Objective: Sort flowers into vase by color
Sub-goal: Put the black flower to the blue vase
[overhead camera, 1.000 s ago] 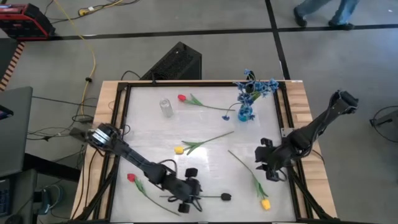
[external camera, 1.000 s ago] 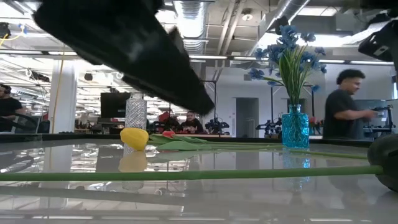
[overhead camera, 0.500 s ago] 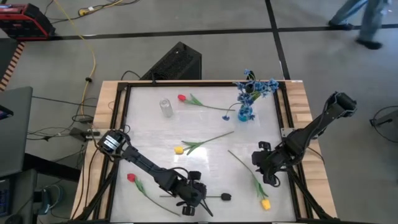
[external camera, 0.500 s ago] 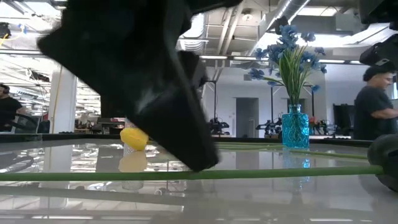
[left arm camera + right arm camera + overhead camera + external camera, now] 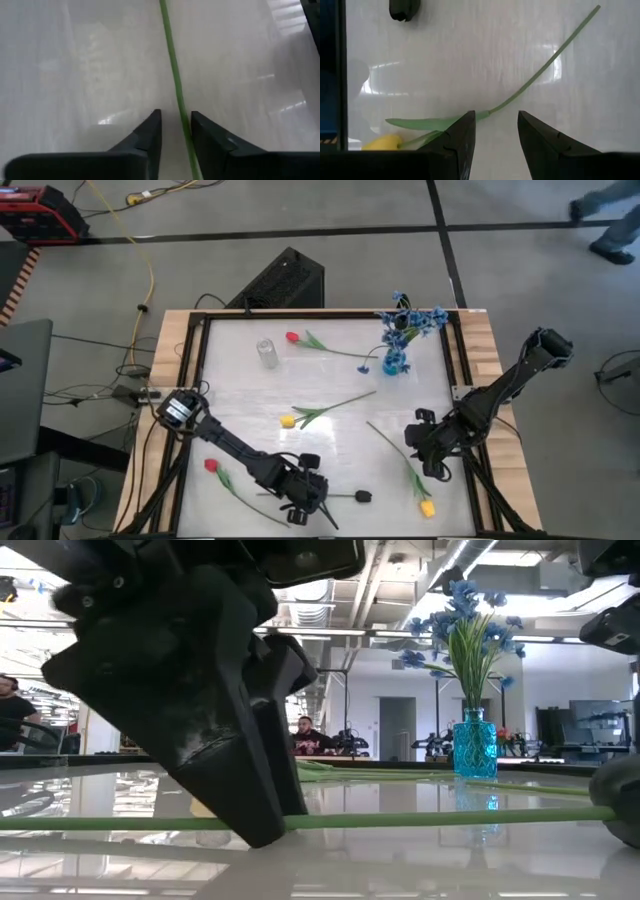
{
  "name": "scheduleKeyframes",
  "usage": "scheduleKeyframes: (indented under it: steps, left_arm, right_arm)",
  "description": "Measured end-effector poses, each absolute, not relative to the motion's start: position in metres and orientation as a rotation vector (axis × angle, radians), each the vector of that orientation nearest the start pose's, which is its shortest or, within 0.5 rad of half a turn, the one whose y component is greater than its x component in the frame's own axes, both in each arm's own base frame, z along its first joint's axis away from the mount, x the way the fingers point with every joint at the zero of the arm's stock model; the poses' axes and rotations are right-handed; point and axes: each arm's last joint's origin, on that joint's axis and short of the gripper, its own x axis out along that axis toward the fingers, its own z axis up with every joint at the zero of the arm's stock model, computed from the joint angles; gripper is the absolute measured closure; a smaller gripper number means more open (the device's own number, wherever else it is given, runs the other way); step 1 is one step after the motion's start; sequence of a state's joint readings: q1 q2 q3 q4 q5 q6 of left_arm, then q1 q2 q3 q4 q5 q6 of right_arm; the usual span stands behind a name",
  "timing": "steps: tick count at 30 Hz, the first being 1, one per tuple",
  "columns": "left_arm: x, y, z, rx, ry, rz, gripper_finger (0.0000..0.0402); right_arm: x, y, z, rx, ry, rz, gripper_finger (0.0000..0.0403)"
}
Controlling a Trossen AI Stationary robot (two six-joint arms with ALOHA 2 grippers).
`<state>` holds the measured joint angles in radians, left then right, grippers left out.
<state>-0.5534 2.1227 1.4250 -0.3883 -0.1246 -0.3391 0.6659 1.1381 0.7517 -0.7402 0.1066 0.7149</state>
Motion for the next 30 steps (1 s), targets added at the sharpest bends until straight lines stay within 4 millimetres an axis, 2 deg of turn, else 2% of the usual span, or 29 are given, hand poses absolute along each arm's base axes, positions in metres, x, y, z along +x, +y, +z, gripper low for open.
scheduleKeyframes:
  steps: [4,8,16,18,21,25,28,30]
  left_arm:
    - [0.364,-0.226,0.133,0.116,1.073,-0.207,0.0382]
    - [0.361,-0.223,0.147,0.185,1.022,-0.156,0.0397]
    - [0.346,-0.205,0.215,0.291,0.808,0.017,0.0401]
    - [0.341,-0.2,0.23,0.276,0.696,0.055,0.0401]
    - [0.331,-0.194,0.244,0.208,0.474,0.039,0.0401]
    - [0.32,-0.179,0.237,0.083,0.122,-0.051,0.0401]
    - [0.315,-0.161,0.232,-0.011,-0.118,-0.082,0.0401]
    - [0.316,-0.149,0.228,-0.051,-0.214,-0.095,0.0401]
  right_arm:
    - [0.16,0.122,0.219,0.222,1.155,0.088,0.023]
    - [0.16,0.122,0.22,0.244,1.154,0.083,0.023]
    - [0.162,0.124,0.225,0.243,1.127,0.094,0.0234]
    - [0.164,0.124,0.226,0.218,1.1,0.091,0.0238]
    - [0.167,0.124,0.228,0.169,1.042,0.095,0.0243]
    - [0.175,0.129,0.234,0.088,0.899,0.154,0.0246]
    - [0.186,0.134,0.245,0.009,0.718,0.187,0.0246]
    - [0.193,0.137,0.254,-0.039,0.571,0.188,0.0246]
